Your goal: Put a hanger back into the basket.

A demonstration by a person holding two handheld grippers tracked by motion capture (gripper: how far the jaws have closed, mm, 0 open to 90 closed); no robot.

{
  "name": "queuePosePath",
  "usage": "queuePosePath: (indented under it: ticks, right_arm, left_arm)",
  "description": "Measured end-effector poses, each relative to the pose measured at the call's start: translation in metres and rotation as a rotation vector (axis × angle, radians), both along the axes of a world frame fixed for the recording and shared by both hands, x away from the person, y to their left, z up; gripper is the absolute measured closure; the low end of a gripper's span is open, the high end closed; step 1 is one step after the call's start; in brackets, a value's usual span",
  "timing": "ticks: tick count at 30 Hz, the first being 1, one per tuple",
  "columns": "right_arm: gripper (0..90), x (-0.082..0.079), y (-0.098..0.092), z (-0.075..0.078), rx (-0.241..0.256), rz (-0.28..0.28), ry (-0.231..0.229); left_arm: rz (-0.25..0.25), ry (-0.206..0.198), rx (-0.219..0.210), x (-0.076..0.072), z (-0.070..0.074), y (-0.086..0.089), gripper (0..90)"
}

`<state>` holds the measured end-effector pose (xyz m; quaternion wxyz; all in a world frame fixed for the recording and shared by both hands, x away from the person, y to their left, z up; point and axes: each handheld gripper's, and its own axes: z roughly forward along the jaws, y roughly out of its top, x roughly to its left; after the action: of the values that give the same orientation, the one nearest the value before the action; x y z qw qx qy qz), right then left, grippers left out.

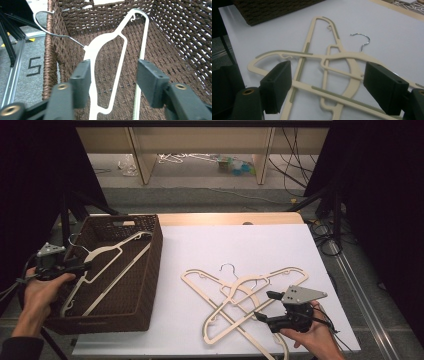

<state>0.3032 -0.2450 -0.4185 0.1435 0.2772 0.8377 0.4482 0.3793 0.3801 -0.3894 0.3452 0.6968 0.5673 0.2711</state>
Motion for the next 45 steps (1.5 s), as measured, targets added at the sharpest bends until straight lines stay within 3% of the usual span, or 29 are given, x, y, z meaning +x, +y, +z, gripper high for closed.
queuePosePath:
  ticks: [6, 13, 16, 23, 29, 32, 34, 37, 40, 45]
  right_arm:
    - [23.9, 0.0, 0.0, -0.001, -0.003, -0.007, -0.002]
    - [23.3, 0.002, -0.003, -0.005, 0.004, -0.052, 0.011]
    - [23.1, 0.003, -0.005, -0.006, 0.008, -0.077, 0.026]
    - [22.8, 0.005, -0.015, -0.007, 0.024, -0.144, 0.027]
    - [22.5, 0.008, -0.021, -0.012, 0.032, -0.189, 0.037]
    - [22.5, 0.008, -0.021, -0.012, 0.026, -0.183, 0.042]
    - [22.5, 0.008, -0.021, -0.013, 0.025, -0.183, 0.041]
    - [22.5, 0.007, -0.02, -0.013, 0.031, -0.185, 0.049]
    - [22.7, 0.007, -0.018, -0.014, 0.025, -0.189, 0.051]
    - [23.3, 0.009, -0.019, -0.019, -0.007, -0.218, 0.063]
  left_arm:
    - [-0.049, -0.087, -0.033, -0.015, 0.015, -0.026, 36.7]
    - [-0.237, -0.174, -0.104, -0.046, 0.029, -0.088, 30.3]
    - [-0.31, -0.197, -0.118, -0.058, 0.03, -0.114, 28.1]
    - [-0.442, -0.198, -0.152, -0.078, 0.031, -0.169, 23.7]
    - [-0.501, -0.192, -0.187, -0.086, 0.016, -0.197, 22.2]
    - [-0.523, -0.23, -0.18, -0.092, 0.002, -0.208, 21.9]
    - [-0.543, -0.225, -0.198, -0.096, -0.007, -0.213, 21.4]
    - [-0.573, -0.229, -0.187, -0.102, -0.018, -0.218, 20.6]
    - [-0.57, -0.23, -0.185, -0.106, -0.029, -0.222, 18.9]
    - [-0.578, -0.211, -0.143, -0.108, -0.044, -0.225, 18.6]
